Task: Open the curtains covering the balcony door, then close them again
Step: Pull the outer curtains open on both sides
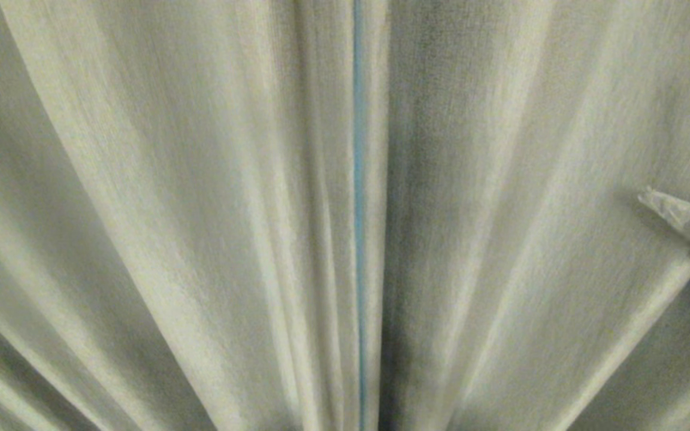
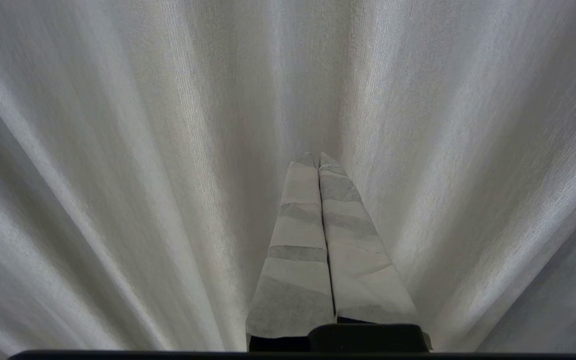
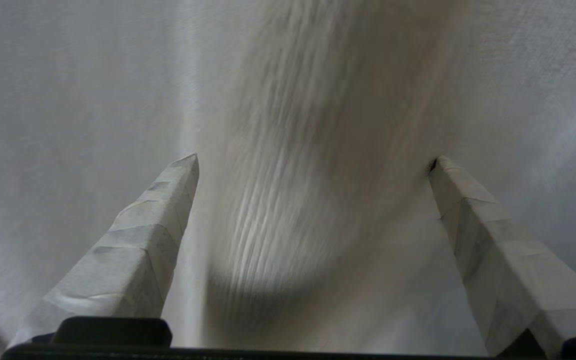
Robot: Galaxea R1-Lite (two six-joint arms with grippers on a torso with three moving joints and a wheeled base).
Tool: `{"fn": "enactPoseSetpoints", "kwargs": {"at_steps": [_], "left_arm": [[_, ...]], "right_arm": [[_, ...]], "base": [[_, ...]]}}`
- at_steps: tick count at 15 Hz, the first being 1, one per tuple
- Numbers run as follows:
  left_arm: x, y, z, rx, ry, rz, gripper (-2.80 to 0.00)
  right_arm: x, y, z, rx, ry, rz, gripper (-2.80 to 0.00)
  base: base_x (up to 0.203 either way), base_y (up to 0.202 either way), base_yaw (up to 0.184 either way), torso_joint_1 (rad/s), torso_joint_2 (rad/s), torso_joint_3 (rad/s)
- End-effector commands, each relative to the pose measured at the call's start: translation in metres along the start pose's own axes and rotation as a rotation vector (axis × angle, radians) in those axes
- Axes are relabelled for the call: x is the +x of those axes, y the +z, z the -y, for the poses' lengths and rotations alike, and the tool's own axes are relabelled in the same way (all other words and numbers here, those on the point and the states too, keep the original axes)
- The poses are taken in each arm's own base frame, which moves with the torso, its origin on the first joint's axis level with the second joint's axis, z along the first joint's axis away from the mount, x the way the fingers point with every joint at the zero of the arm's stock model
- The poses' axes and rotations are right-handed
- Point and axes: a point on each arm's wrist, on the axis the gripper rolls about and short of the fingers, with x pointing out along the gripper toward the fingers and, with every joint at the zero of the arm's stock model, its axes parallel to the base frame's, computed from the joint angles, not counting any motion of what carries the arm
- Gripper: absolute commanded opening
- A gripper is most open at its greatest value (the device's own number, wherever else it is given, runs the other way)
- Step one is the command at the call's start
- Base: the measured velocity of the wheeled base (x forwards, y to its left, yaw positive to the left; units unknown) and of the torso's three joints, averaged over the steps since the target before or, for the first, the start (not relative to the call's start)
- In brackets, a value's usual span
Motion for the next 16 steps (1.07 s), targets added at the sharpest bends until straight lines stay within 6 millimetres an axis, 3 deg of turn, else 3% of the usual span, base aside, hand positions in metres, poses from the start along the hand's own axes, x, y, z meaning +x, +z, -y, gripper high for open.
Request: {"fn": "enactPoseSetpoints", "kwargs": {"at_steps": [1, 4, 5, 9, 16], "left_arm": [[0.000, 0.000, 0.000, 0.000, 0.000, 0.000, -2.80], [0.000, 0.000, 0.000, 0.000, 0.000, 0.000, -2.80], [0.000, 0.000, 0.000, 0.000, 0.000, 0.000, -2.80], [0.000, 0.000, 0.000, 0.001, 0.000, 0.000, -2.80], [0.000, 0.000, 0.000, 0.000, 0.000, 0.000, -2.80]], "right_arm": [[0.015, -0.007, 0.002, 0.007, 0.005, -0.033, 0.00], [0.022, -0.007, 0.004, 0.005, 0.001, -0.020, 0.00], [0.025, -0.008, 0.004, 0.003, -0.002, -0.013, -2.80], [0.033, -0.007, 0.007, -0.003, -0.025, 0.015, -2.80], [0.032, -0.003, 0.007, -0.012, -0.031, 0.043, -2.80]], "base": [[0.000, 0.000, 0.000, 0.000, 0.00, 0.000], [0.000, 0.000, 0.000, 0.000, 0.00, 0.000], [0.000, 0.000, 0.000, 0.000, 0.00, 0.000], [0.000, 0.000, 0.000, 0.000, 0.00, 0.000], [0.000, 0.000, 0.000, 0.000, 0.00, 0.000]]}}
